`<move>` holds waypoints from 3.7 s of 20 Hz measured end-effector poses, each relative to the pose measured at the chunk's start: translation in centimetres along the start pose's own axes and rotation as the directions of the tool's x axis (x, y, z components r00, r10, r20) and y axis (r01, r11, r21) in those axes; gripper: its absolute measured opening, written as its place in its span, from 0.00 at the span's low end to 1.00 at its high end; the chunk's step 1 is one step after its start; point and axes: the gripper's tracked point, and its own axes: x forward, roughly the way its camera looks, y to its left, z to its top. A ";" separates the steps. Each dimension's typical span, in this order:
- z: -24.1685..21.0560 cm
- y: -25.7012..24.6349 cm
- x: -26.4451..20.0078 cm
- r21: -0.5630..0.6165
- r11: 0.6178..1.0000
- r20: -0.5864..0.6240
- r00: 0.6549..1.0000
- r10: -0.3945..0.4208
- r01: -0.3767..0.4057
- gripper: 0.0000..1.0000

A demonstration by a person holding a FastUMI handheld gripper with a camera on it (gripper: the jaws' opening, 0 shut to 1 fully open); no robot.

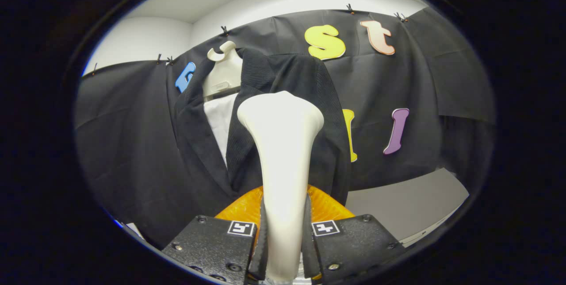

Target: Iron the clothes twice with a garment steamer, once on the left side and once on the right side.

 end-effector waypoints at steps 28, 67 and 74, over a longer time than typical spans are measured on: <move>-15.4 -1.6 -0.4 -0.052 0.998 -0.170 0.984 -0.055 0.047 0.34; -34.2 -3.3 -0.1 -0.023 0.999 -0.430 0.901 -0.051 0.046 0.34; -32.2 -3.3 0.3 -0.038 0.998 -0.399 0.915 -0.057 0.046 0.34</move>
